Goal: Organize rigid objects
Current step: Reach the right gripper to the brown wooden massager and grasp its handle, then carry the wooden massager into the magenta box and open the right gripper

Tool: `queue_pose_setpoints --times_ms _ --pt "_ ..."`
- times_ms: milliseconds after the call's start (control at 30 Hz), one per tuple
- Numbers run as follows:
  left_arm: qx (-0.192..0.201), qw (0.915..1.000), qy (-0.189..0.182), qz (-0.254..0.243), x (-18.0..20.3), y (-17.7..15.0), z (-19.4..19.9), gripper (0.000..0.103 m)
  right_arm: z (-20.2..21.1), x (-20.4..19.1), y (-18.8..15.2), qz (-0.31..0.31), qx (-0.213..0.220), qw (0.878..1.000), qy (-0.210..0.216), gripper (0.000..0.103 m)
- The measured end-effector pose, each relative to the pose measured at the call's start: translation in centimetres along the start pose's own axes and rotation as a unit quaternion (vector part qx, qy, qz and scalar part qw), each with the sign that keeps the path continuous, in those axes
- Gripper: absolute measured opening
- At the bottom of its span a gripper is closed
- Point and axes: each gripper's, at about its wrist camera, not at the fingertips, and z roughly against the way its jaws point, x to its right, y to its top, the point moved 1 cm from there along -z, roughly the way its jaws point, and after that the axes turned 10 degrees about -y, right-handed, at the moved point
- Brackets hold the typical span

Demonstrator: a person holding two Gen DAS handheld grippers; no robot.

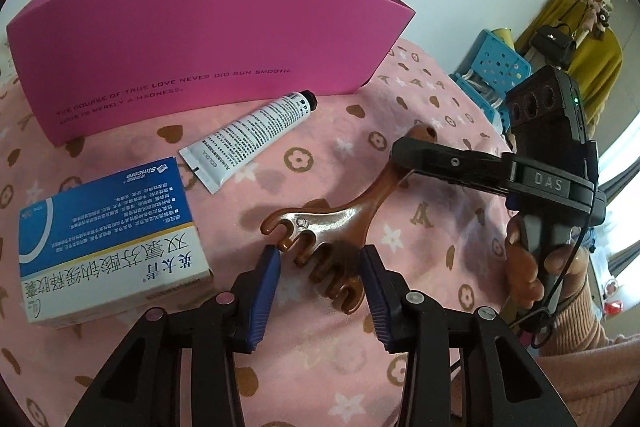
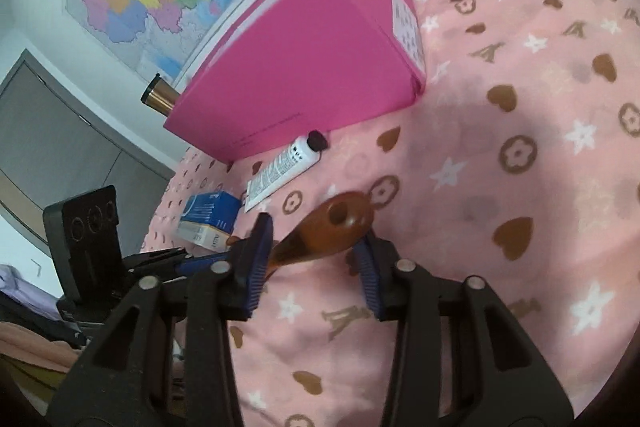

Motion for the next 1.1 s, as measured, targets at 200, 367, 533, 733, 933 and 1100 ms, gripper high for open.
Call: queue_pose_setpoints --times_ms 200,367,533,733,933,1100 --pt "0.002 1.0000 -0.002 0.001 0.0 0.0 0.0 0.041 0.8 -0.5 0.5 0.013 0.014 1.000 -0.001 0.029" --pt "0.002 1.0000 -0.008 0.004 -0.1 0.0 0.0 0.044 1.1 -0.8 0.7 0.007 0.018 1.000 0.015 0.023" --pt "0.004 0.9999 -0.012 -0.002 0.2 0.0 0.1 0.057 1.8 -1.5 1.3 -0.003 0.028 0.999 0.035 0.018" --pt "0.016 0.9997 -0.009 -0.014 0.8 0.7 0.4 0.059 2.5 -2.9 1.9 0.007 0.031 0.999 0.038 0.018" --pt "0.017 0.9994 -0.015 -0.027 1.4 1.3 0.5 0.067 3.0 -3.8 2.7 0.010 0.038 0.998 0.047 0.018" --pt "0.010 0.9990 -0.038 -0.021 1.1 1.6 0.3 0.067 3.9 -5.0 3.8 0.021 0.053 0.997 0.055 0.018"
